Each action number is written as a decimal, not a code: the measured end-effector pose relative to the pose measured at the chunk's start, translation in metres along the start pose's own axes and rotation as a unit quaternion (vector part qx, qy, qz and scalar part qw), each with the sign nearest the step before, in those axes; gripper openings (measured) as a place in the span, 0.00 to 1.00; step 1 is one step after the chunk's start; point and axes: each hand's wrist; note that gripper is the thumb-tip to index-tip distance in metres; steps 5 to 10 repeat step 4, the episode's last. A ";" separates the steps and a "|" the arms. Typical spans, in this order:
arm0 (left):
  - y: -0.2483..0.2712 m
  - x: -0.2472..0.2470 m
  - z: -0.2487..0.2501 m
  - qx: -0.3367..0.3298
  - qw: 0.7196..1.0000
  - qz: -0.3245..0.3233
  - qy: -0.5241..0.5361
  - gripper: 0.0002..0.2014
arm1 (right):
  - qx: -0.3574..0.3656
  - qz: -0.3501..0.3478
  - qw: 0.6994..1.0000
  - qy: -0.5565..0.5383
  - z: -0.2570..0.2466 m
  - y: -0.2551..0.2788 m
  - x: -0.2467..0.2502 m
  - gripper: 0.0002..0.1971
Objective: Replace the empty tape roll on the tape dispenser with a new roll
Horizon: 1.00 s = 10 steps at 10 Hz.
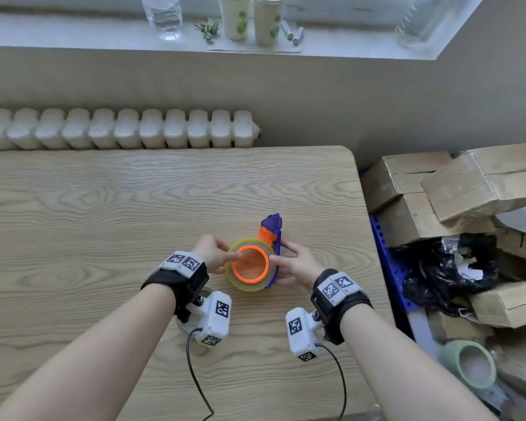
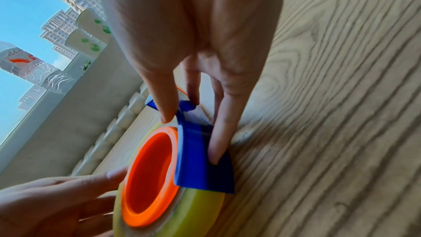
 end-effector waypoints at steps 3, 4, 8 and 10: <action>0.016 -0.003 0.003 -0.014 0.996 -0.041 -0.083 0.31 | -0.011 0.018 1.000 0.001 0.001 0.002 -0.006 0.27; 0.032 0.003 0.018 -0.098 0.966 -0.029 -0.239 0.29 | -0.007 0.059 0.995 0.083 -0.008 0.007 -0.005 0.28; 0.032 0.003 0.018 -0.098 0.966 -0.029 -0.239 0.29 | -0.007 0.059 0.995 0.083 -0.008 0.007 -0.005 0.28; 0.032 0.003 0.018 -0.098 0.966 -0.029 -0.239 0.29 | -0.007 0.059 0.995 0.083 -0.008 0.007 -0.005 0.28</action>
Point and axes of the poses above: each hand's wrist, its own y-axis away from the middle knuckle, its own x-axis out of the back of the hand, z = x × y, and after that the axes turned 4 degrees about -x, right-handed
